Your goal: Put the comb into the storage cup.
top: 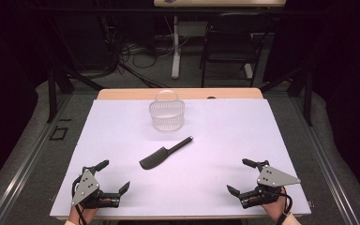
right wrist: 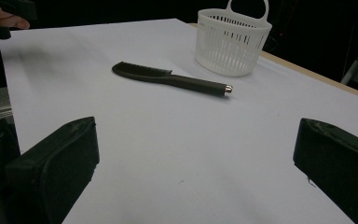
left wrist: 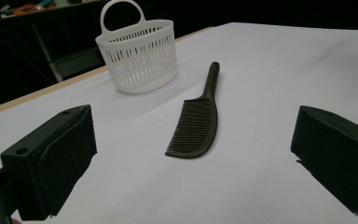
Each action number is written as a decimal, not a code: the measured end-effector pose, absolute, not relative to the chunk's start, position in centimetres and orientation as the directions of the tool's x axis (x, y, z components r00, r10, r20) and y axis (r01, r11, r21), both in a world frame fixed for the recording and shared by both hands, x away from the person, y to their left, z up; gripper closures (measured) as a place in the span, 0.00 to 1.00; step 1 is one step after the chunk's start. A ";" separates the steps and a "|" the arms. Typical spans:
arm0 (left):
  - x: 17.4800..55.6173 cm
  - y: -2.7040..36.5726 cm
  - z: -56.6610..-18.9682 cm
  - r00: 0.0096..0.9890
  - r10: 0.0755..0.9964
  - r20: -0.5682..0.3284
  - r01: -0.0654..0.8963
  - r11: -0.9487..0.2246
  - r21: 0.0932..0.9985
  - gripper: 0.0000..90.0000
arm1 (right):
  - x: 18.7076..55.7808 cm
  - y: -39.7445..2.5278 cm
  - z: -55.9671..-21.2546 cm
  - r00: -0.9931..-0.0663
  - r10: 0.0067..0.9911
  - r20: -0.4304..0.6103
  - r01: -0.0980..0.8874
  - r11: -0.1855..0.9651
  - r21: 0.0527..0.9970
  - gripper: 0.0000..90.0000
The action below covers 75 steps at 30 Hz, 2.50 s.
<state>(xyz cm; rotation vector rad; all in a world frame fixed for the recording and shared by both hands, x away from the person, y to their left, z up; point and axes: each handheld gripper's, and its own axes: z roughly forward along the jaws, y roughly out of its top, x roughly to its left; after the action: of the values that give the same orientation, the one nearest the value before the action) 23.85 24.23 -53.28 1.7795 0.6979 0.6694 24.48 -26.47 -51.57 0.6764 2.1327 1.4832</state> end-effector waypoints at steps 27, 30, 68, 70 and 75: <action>26.9 20.8 -52.1 0.715 0.697 0.051 0.217 -0.291 0.932 0.00 | 25.0 -26.1 -51.8 -0.779 0.621 -0.087 0.154 0.325 0.933 0.00; 27.3 20.1 -52.1 0.722 0.691 0.047 0.223 -0.296 0.929 0.00 | 25.2 -26.1 -52.0 -0.782 0.617 -0.086 0.160 0.332 0.929 0.00; 32.7 11.9 -50.9 0.729 0.684 0.039 0.276 -0.345 0.897 0.00 | 25.0 -26.5 -52.2 -0.769 0.636 -0.063 0.197 0.330 0.923 0.00; 33.2 11.4 -50.9 0.729 0.683 0.044 0.278 -0.354 0.893 0.00 | 25.1 -26.5 -52.3 -0.770 0.635 -0.061 0.195 0.326 0.925 0.00; 34.3 10.6 -51.1 0.727 0.684 0.050 0.288 -0.370 0.883 0.00 | 25.1 -26.5 -52.2 -0.771 0.633 -0.067 0.194 0.333 0.923 0.00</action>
<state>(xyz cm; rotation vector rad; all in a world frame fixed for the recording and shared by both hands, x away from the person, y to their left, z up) 34.32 10.57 -51.11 1.9602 0.7431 0.5146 25.07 -26.49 -52.22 0.7284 2.1869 1.4272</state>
